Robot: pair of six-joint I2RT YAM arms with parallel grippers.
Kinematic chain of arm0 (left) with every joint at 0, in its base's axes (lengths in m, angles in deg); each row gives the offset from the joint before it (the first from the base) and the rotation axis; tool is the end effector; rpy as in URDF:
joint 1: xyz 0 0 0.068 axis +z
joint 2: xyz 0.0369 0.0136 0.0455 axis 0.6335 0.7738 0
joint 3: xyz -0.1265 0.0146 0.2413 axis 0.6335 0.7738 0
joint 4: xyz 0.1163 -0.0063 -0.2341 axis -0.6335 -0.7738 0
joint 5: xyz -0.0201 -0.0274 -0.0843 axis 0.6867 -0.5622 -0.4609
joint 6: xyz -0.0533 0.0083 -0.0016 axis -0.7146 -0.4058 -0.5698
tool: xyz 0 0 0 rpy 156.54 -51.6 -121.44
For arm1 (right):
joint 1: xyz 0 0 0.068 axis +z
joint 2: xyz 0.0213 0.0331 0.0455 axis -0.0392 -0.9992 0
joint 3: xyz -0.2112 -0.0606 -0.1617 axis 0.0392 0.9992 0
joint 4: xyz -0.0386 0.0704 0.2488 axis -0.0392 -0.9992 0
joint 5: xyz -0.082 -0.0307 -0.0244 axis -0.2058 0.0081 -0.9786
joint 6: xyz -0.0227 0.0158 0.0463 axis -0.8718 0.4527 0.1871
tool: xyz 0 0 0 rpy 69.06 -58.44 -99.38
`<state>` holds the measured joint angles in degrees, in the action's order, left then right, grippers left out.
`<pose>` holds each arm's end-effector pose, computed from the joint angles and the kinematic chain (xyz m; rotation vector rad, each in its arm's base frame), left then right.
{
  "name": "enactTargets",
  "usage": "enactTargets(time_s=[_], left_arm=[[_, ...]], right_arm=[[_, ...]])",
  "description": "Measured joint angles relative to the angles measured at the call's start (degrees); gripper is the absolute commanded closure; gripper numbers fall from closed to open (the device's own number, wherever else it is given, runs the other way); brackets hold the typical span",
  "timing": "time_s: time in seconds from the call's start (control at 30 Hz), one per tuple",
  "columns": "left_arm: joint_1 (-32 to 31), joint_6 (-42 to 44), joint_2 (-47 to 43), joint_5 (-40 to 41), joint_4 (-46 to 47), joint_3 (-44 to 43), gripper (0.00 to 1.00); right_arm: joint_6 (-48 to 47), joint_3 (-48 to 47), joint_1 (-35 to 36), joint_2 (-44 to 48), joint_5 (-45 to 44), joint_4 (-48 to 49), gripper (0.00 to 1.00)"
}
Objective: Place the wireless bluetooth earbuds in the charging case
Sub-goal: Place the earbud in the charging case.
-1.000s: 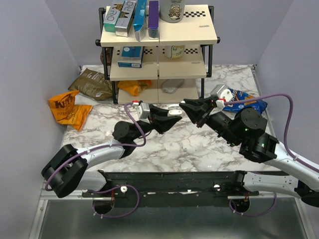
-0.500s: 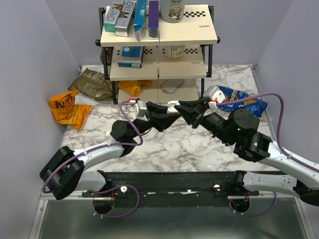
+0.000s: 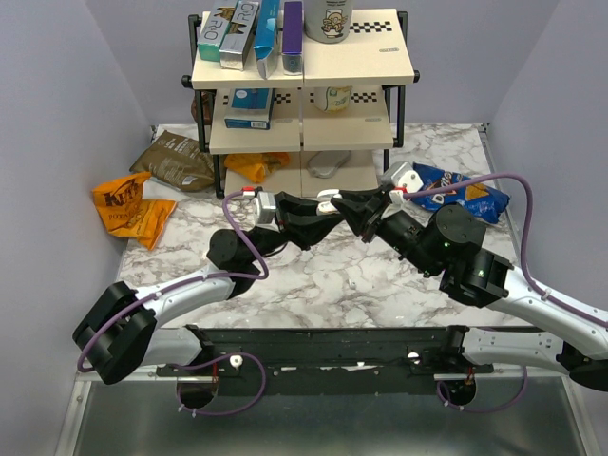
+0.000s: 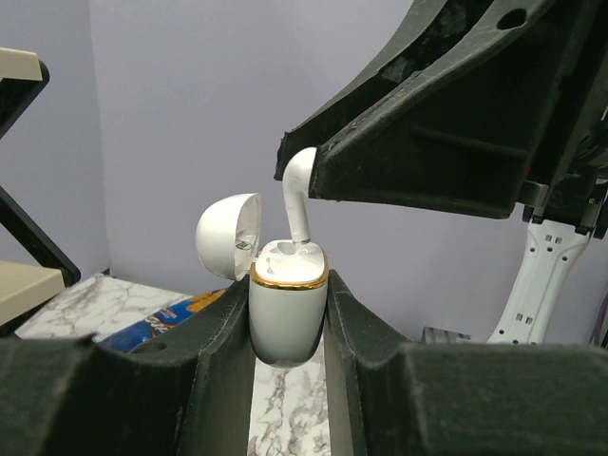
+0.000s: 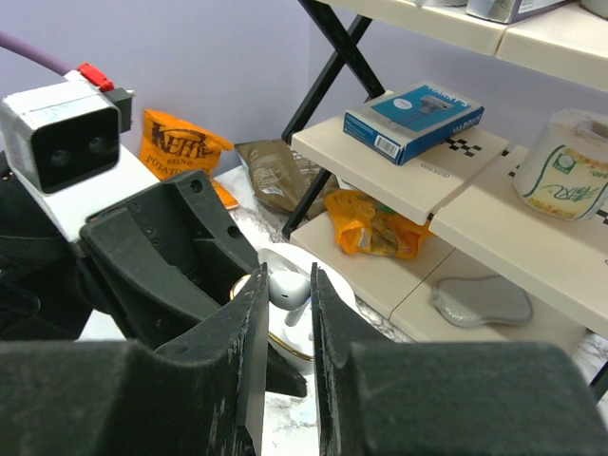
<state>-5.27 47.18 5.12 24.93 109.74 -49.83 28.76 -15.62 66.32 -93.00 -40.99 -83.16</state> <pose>0.1682 -0.1871 0.3270 0.5929 0.9040 -1.3261 0.1009 0.1849 0.4393 -0.6420 1.3268 0.6229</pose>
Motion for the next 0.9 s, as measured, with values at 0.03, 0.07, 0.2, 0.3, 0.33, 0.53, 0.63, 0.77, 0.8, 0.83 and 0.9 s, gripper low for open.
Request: enactTargets(time_s=[0.03,0.07,0.2,0.3,0.33,0.53,0.63,0.77,0.8,0.83,0.9], left_arm=[[0.00,0.15,-0.15,-0.07,0.02,0.00,1.00],[0.00,0.33,-0.37,-0.22,0.02,0.00,1.00],[0.00,0.98,-0.66,-0.87,0.04,0.00,1.00],[0.00,1.29,-0.68,-1.31,0.04,0.00,1.00],[0.00,1.33,-0.68,-1.36,0.04,-0.02,1.00],[0.00,1.38,-0.68,-1.53,0.04,-0.02,1.00],[0.00,1.49,-0.70,-1.53,0.04,0.00,1.00],[0.00,1.55,-0.70,-1.51,0.04,-0.02,1.00],[0.00,1.55,-0.70,-1.51,0.04,0.00,1.00],[0.00,1.55,-0.70,-1.51,0.04,0.00,1.00],[0.00,1.55,-0.70,-1.51,0.04,0.00,1.00]], right_arm=[[0.02,0.00,0.00,0.04,-0.17,0.00,0.99],[0.00,0.00,0.00,0.04,-0.42,0.00,0.99],[0.02,0.00,0.00,0.15,-0.90,0.00,0.99],[0.02,0.00,0.00,0.17,-1.07,0.00,0.99],[0.02,0.00,0.00,0.17,-1.07,0.00,0.99],[0.02,0.00,0.00,0.31,-1.09,0.00,0.99],[0.07,0.00,0.00,0.57,-1.09,-0.15,0.99],[0.15,0.02,0.00,1.31,-1.09,-0.37,0.99],[0.24,0.02,0.00,1.49,-1.09,-0.39,0.99],[0.31,0.02,0.00,1.64,-1.07,-0.39,0.99],[0.55,0.04,0.00,1.81,-1.07,-0.44,0.99]])
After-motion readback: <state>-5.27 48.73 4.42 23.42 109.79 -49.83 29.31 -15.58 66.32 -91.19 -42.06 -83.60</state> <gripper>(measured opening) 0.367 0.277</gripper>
